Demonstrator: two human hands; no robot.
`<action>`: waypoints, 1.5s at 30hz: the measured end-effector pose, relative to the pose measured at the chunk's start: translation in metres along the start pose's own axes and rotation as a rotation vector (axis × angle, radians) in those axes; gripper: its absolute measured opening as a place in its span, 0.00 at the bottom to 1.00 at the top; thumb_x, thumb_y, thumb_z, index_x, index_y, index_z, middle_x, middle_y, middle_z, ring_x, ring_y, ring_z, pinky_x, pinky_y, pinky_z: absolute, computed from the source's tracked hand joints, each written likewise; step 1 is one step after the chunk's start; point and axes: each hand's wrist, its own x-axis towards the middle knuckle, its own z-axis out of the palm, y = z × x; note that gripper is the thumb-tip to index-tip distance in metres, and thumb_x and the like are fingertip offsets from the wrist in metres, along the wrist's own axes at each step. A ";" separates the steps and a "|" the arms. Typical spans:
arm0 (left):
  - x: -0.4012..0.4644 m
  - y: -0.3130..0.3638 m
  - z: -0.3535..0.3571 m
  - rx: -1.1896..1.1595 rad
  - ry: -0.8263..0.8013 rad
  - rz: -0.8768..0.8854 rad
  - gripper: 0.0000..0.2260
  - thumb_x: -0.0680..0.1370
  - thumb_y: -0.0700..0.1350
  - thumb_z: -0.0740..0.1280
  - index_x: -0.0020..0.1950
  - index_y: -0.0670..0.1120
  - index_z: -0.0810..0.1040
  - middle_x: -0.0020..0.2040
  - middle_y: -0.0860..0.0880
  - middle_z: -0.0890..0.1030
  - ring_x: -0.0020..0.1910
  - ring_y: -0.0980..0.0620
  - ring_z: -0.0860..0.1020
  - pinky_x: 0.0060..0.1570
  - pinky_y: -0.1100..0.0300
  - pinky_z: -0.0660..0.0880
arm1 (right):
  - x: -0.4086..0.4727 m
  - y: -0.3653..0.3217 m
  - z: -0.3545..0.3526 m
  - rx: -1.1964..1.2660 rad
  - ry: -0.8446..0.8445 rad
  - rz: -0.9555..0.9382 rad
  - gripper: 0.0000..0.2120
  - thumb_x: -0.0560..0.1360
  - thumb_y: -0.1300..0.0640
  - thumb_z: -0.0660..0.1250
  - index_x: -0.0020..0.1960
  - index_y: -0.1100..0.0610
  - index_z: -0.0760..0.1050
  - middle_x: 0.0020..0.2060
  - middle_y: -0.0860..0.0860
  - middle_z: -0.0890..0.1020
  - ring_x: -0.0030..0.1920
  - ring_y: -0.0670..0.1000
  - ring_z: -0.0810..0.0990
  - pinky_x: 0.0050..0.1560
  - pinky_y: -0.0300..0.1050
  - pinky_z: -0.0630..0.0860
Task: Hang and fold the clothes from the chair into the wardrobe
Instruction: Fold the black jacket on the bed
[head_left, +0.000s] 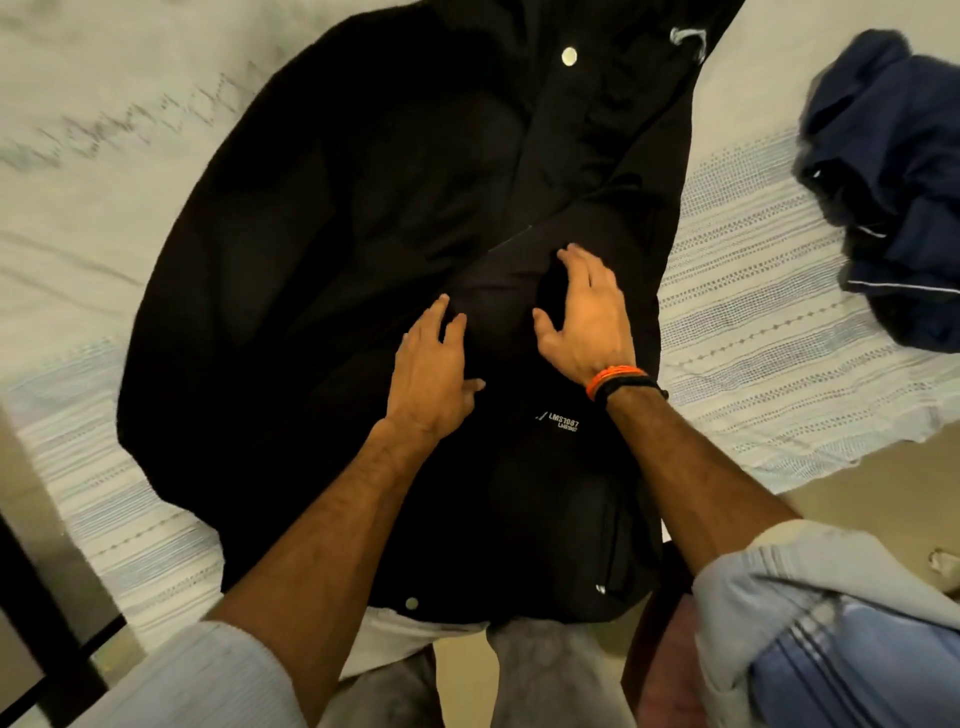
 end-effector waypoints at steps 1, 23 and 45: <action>-0.008 -0.008 -0.009 -0.065 0.040 -0.003 0.36 0.74 0.48 0.75 0.77 0.43 0.62 0.80 0.45 0.55 0.78 0.44 0.57 0.75 0.48 0.61 | -0.008 -0.012 -0.001 0.024 -0.023 -0.016 0.33 0.71 0.55 0.71 0.73 0.61 0.65 0.73 0.57 0.67 0.73 0.57 0.65 0.72 0.54 0.66; -0.146 -0.255 -0.024 -0.886 0.308 -0.894 0.32 0.67 0.49 0.80 0.65 0.41 0.69 0.63 0.42 0.78 0.61 0.42 0.77 0.62 0.51 0.74 | -0.122 -0.252 0.134 0.315 -0.428 0.013 0.21 0.73 0.55 0.73 0.64 0.59 0.74 0.56 0.53 0.81 0.49 0.50 0.82 0.57 0.46 0.78; -0.184 -0.275 -0.102 -1.885 0.229 -0.395 0.18 0.81 0.55 0.63 0.44 0.42 0.80 0.43 0.46 0.84 0.46 0.51 0.82 0.50 0.56 0.80 | -0.164 -0.327 0.129 0.655 -0.384 0.090 0.19 0.62 0.45 0.81 0.46 0.52 0.81 0.41 0.48 0.83 0.43 0.48 0.82 0.52 0.54 0.81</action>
